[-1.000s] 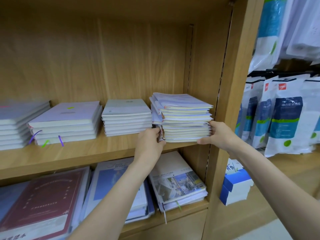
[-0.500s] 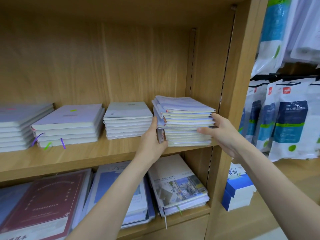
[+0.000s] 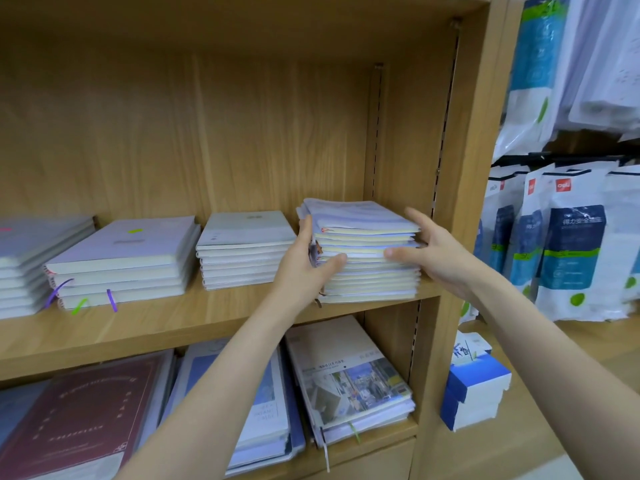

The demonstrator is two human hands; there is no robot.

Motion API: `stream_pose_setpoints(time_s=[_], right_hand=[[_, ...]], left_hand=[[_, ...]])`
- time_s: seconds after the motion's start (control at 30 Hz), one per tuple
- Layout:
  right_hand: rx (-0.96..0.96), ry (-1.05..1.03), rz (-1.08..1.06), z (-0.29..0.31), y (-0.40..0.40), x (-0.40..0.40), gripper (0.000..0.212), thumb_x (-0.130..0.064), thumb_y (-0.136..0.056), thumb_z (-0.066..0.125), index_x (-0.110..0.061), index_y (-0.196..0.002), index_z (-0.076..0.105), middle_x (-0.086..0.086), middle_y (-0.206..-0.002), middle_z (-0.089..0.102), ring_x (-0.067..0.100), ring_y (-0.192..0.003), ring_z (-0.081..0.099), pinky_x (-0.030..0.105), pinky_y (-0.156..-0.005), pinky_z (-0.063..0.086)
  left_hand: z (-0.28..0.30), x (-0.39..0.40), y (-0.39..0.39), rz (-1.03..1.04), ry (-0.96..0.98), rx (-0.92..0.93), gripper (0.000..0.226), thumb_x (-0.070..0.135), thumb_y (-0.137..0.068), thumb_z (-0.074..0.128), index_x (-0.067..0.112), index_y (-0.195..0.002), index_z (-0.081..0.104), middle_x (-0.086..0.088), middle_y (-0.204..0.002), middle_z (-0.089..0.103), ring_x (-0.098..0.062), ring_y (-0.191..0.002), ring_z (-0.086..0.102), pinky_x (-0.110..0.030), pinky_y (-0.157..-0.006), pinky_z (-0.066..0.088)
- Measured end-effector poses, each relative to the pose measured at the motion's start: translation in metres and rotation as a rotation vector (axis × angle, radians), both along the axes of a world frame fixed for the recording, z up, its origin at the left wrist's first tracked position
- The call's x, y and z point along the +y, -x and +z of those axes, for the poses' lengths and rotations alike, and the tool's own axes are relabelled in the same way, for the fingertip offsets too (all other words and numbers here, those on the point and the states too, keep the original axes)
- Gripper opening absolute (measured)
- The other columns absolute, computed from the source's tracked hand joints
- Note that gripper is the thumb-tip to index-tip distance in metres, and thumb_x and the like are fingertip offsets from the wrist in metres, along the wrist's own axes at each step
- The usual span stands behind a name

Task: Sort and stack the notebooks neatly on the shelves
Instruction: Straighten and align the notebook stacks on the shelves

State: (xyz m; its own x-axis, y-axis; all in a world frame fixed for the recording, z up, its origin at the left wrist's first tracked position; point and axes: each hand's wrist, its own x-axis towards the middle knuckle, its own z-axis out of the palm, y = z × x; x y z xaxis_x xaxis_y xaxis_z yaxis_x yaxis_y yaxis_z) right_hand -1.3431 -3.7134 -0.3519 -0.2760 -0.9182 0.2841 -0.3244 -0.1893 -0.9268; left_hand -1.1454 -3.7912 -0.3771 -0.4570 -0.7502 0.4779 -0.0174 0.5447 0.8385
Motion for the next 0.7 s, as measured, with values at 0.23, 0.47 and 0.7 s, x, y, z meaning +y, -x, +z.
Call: stream_pose_setpoints(time_s=[0.23,0.47,0.7], right_hand=[[0.235,0.017,-0.104,-0.004,-0.003,0.001,0.084,-0.025,-0.075,0.076,-0.021,-0.144,0.029,-0.002,-0.129,0.049,0.017,-0.116,0.051,0.035,-0.1,0.044],[0.271,0.045,-0.156,-0.001,-0.007,0.0,0.087,-0.032,-0.078,0.073,-0.018,-0.147,0.023,-0.008,-0.132,0.044,0.016,-0.12,0.047,0.04,-0.105,0.04],[0.321,0.038,-0.216,-0.006,-0.003,0.001,0.08,-0.031,-0.074,0.077,-0.02,-0.142,0.037,0.001,-0.131,0.05,0.02,-0.117,0.051,0.043,-0.101,0.044]], left_hand=[[-0.005,-0.007,0.006,0.089,0.027,0.007,0.073,0.032,-0.083,0.067,0.021,-0.146,0.031,0.002,-0.132,0.055,-0.012,-0.121,0.051,-0.041,-0.104,0.041],[-0.002,-0.006,0.003,0.109,0.081,-0.058,0.078,0.026,-0.083,0.069,0.022,-0.148,0.025,0.004,-0.137,0.051,-0.012,-0.124,0.049,-0.038,-0.105,0.041],[-0.005,0.004,0.006,0.257,0.152,-0.046,0.071,0.026,-0.082,0.069,0.02,-0.144,0.035,0.005,-0.126,0.059,-0.011,-0.114,0.055,-0.034,-0.098,0.045]])
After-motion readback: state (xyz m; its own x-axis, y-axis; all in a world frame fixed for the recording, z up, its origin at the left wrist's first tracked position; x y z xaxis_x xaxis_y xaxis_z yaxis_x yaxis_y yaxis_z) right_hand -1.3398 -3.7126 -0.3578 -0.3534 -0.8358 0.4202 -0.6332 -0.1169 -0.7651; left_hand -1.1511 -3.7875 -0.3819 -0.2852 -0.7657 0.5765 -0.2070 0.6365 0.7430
